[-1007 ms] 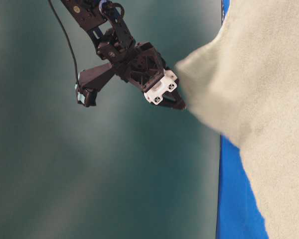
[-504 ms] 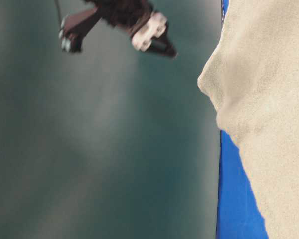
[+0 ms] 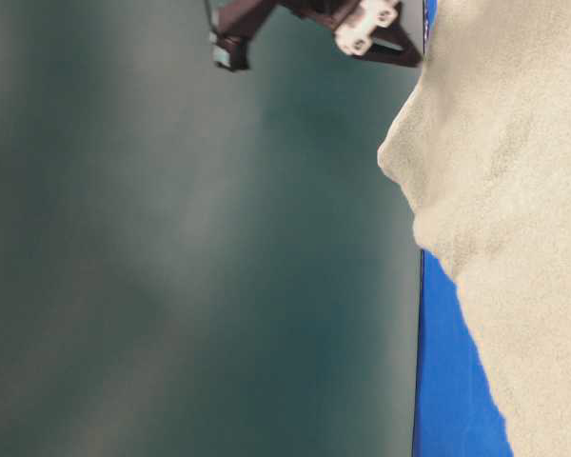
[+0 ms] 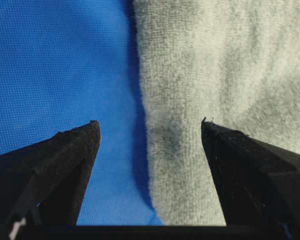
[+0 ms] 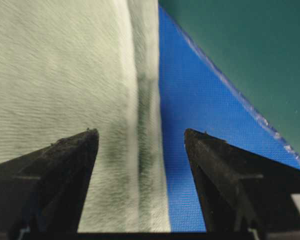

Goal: Fold a bath towel.
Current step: 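Lower the towel, release the left gripper, regrip the top corner with the right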

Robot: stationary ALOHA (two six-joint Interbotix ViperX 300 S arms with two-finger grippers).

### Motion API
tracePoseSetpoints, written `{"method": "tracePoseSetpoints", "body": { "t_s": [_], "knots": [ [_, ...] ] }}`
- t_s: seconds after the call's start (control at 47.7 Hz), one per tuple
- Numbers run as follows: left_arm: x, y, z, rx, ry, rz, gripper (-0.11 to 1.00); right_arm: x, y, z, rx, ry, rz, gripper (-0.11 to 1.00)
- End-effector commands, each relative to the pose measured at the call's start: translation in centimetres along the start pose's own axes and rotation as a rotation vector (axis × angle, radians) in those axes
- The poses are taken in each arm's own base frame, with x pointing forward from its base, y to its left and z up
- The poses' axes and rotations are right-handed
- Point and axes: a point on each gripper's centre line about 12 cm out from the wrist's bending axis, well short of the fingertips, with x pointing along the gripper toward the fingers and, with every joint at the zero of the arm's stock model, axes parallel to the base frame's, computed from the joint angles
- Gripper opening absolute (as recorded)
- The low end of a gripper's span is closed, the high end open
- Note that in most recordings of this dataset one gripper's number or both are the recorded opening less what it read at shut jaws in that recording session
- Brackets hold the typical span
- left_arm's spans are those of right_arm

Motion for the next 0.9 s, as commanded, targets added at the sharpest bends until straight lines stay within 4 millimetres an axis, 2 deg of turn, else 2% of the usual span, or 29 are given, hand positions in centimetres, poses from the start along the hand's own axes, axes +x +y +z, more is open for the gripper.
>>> {"method": "tracePoseSetpoints", "body": {
  "t_s": [0.0,0.21,0.42,0.483,0.629,0.671,0.776,0.881],
  "knots": [
    [0.3,-0.2,0.3,0.003,-0.009,-0.003,0.76,0.7,0.1,0.5,-0.001,-0.008,0.014,0.66],
    [0.9,0.0,0.3,-0.004,0.001,0.012,0.76,2.8,-0.1,-0.8,-0.009,0.051,0.018,0.67],
    [1.0,0.0,0.4,-0.004,0.002,0.016,0.76,3.0,-0.1,-0.9,-0.015,0.054,0.019,0.64],
    [1.0,0.0,0.4,-0.005,0.001,0.014,0.75,3.0,-0.1,-1.1,-0.023,0.059,0.02,0.58],
    [0.9,-0.1,0.5,-0.004,-0.003,0.011,0.75,2.7,0.0,-1.3,-0.026,0.059,0.024,0.2],
    [0.8,0.0,0.5,-0.006,-0.005,0.01,0.74,2.7,0.0,-1.5,-0.026,0.061,0.025,0.12],
    [0.7,-0.2,0.5,-0.004,-0.011,0.003,0.74,2.2,0.0,-1.4,-0.022,0.054,0.023,0.12],
    [0.5,-0.3,0.7,-0.005,-0.019,-0.004,0.74,0.8,-0.1,-0.4,-0.014,0.011,0.014,0.12]
  ]
}}
